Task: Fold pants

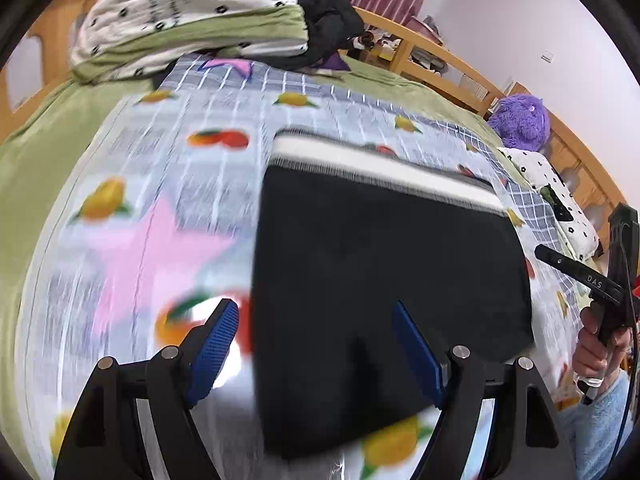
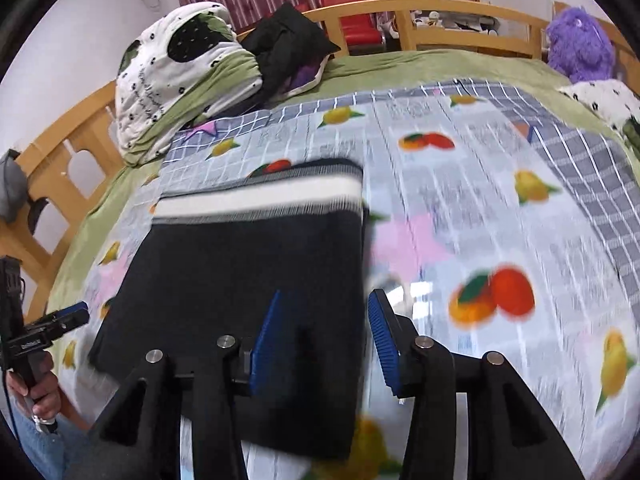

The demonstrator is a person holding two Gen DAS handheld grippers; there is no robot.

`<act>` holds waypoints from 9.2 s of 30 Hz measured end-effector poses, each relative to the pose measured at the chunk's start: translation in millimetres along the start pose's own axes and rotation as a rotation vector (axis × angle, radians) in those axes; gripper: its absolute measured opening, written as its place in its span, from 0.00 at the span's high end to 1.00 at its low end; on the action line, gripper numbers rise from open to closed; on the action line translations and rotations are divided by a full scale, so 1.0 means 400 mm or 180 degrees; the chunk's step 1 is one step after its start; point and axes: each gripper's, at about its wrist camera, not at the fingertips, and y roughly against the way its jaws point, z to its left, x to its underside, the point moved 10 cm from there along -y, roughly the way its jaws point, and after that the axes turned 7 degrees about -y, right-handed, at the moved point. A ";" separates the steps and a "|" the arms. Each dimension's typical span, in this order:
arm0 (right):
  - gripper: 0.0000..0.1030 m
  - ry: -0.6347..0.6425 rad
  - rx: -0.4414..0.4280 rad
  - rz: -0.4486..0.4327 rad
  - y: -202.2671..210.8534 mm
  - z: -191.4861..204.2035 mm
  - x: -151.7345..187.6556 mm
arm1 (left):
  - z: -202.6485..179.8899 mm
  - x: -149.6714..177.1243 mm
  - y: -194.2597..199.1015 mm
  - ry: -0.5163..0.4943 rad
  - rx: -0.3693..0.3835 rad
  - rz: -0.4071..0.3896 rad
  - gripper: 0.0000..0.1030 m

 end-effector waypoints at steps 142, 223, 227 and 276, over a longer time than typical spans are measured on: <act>0.71 0.0519 -0.0262 -0.0115 -0.083 -0.004 0.001 | 0.054 -0.001 0.030 -0.0765 -0.0359 -0.0403 0.48; 0.04 0.0326 0.0741 -0.0673 0.484 0.162 0.166 | -0.264 0.095 0.481 -0.0290 -0.0865 -0.0696 0.19; 0.04 0.0306 0.0766 -0.0659 0.483 0.155 0.165 | -0.261 0.094 0.480 -0.0290 -0.0859 -0.0694 0.19; 0.04 0.0336 0.0857 -0.0702 0.492 0.156 0.154 | -0.271 0.099 0.458 -0.0291 -0.0859 -0.0656 0.19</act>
